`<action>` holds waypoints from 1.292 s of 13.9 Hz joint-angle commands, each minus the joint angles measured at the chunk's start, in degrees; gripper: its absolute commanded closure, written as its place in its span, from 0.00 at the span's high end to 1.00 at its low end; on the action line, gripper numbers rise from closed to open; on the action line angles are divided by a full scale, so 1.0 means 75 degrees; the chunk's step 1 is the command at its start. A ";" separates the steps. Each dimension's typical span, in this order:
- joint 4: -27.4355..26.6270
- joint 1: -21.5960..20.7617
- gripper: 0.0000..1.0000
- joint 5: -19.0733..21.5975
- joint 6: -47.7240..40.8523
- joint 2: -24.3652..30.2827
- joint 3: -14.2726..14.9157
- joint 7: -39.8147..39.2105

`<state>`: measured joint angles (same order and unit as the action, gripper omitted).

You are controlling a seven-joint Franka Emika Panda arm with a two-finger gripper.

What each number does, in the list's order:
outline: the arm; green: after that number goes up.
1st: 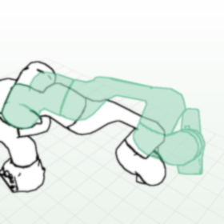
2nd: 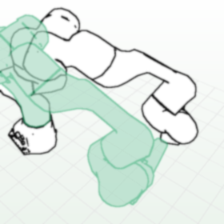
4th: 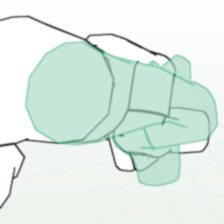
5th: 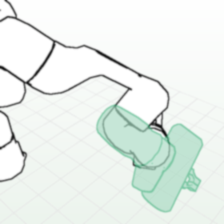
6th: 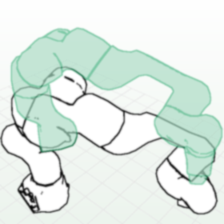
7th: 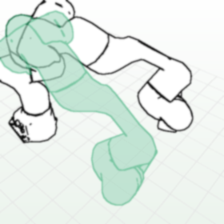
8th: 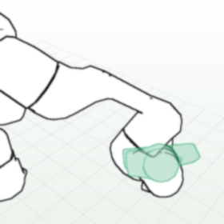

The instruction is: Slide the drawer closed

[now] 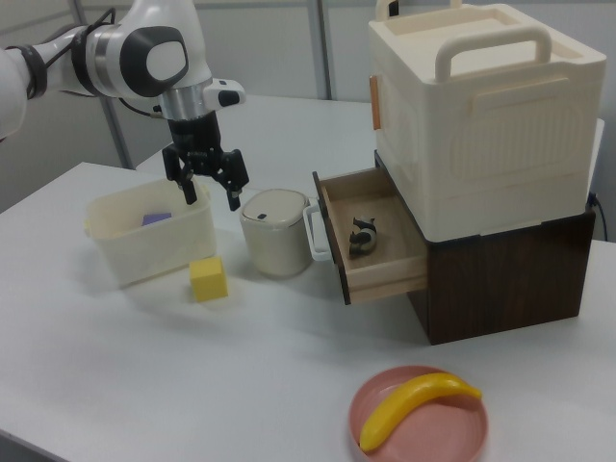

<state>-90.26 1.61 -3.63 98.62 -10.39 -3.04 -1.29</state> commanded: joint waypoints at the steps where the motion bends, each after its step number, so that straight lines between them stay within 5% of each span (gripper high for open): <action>1: 0.0080 0.0043 1.00 -0.0067 -0.0480 0.0271 0.0065 0.0137; 18: 0.0057 0.0019 1.00 0.0015 -0.0528 0.0166 0.0042 0.0137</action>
<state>-89.33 2.17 -3.62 95.21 -9.51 -2.87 -1.16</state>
